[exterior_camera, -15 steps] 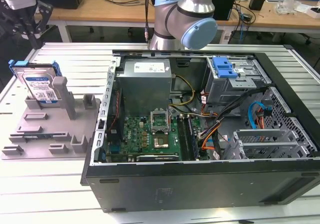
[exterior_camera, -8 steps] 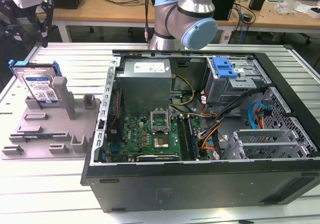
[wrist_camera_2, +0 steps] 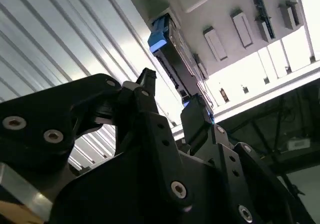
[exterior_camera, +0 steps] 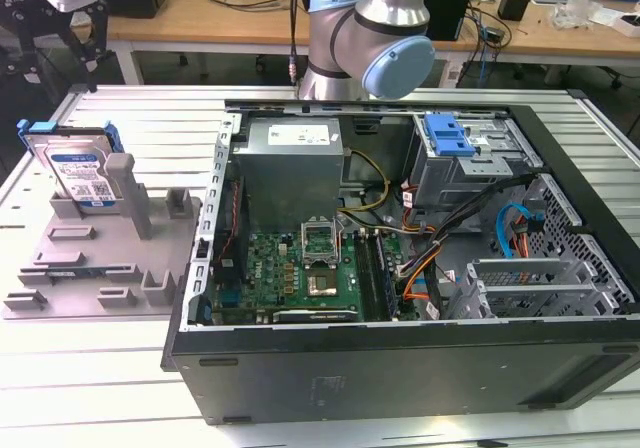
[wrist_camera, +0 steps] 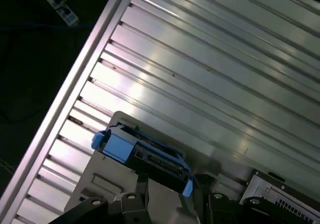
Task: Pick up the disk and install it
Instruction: 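Pick up the disk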
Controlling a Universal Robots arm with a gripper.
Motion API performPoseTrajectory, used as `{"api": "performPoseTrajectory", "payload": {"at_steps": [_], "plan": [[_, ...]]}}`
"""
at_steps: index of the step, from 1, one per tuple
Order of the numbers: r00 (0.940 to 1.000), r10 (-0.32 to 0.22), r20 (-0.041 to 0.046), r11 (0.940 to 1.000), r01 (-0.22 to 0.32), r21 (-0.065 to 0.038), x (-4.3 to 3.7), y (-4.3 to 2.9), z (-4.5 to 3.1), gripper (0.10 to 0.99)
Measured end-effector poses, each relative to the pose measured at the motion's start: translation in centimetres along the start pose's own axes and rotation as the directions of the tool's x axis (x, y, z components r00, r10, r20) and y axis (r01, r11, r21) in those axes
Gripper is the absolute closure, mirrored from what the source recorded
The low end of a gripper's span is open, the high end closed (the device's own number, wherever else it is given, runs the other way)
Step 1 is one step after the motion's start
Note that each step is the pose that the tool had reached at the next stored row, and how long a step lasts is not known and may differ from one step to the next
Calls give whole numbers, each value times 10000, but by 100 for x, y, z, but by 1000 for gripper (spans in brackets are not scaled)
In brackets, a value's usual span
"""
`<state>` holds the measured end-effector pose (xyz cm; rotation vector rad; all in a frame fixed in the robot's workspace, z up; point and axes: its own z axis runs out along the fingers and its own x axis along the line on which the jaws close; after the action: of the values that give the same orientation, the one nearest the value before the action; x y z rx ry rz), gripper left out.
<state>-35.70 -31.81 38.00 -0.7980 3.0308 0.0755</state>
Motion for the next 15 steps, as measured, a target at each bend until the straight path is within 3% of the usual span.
{"api": "performPoseTrajectory", "payload": {"at_steps": [2, 5, 9, 11, 14, 15], "plan": [[9988, -495, -21, 9988, 495, -10, 0, 0, 1, 604], [9924, -1233, -53, 9924, 1233, -27, 0, 0, 4, 604], [9767, -2145, -92, 9767, 2145, -50, 0, 0, 9, 604], [9609, -2768, -117, 9609, 2767, -69, 0, 0, 11, 604], [9275, -3736, -154, 9276, 3735, -103, 0, -1, 14, 604], [9202, -3912, -161, 9203, 3910, -109, 0, -1, 15, 604]]}}
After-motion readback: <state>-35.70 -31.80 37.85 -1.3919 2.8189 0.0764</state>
